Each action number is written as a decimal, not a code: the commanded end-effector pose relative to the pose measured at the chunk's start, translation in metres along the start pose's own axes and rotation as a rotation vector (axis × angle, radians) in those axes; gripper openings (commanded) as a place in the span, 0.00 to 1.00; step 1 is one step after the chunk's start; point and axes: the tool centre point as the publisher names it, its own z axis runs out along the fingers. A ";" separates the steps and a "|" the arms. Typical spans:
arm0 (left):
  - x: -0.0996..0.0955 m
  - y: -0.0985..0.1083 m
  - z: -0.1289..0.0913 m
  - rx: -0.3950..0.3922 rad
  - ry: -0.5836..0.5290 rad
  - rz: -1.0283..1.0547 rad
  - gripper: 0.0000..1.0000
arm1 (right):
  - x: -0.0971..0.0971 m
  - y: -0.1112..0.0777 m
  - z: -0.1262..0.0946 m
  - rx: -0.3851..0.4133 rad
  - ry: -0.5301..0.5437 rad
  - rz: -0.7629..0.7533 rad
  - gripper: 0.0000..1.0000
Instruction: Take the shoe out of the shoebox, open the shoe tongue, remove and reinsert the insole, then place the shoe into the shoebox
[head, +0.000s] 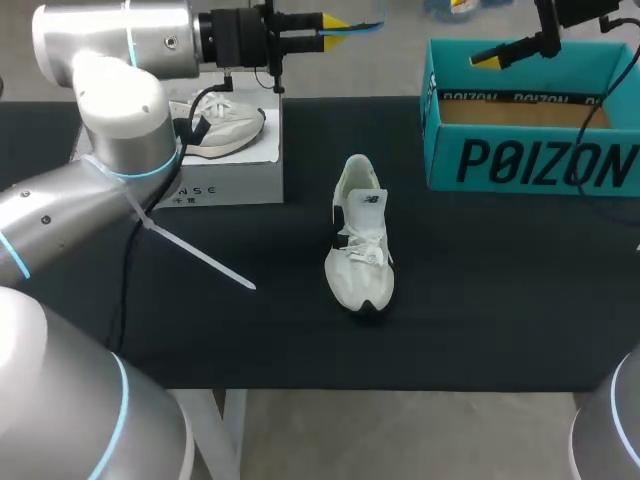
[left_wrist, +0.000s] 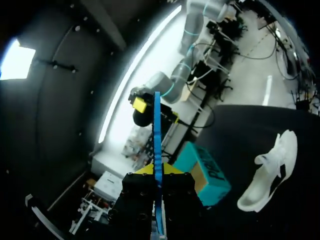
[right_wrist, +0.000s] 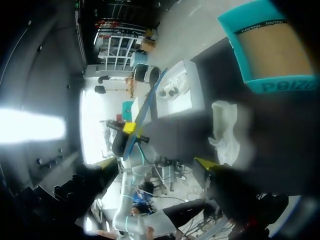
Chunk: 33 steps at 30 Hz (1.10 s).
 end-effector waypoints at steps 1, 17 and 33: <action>0.004 0.002 0.005 0.082 -0.066 0.393 0.00 | 0.000 0.004 0.009 -0.020 0.021 -0.001 1.00; -0.006 -0.009 0.030 0.125 -0.086 0.335 0.00 | 0.007 0.012 0.036 -0.110 0.099 -0.056 1.00; 0.004 -0.016 0.048 0.165 -0.039 0.360 0.00 | 0.013 0.031 0.065 -0.139 0.110 -0.097 0.49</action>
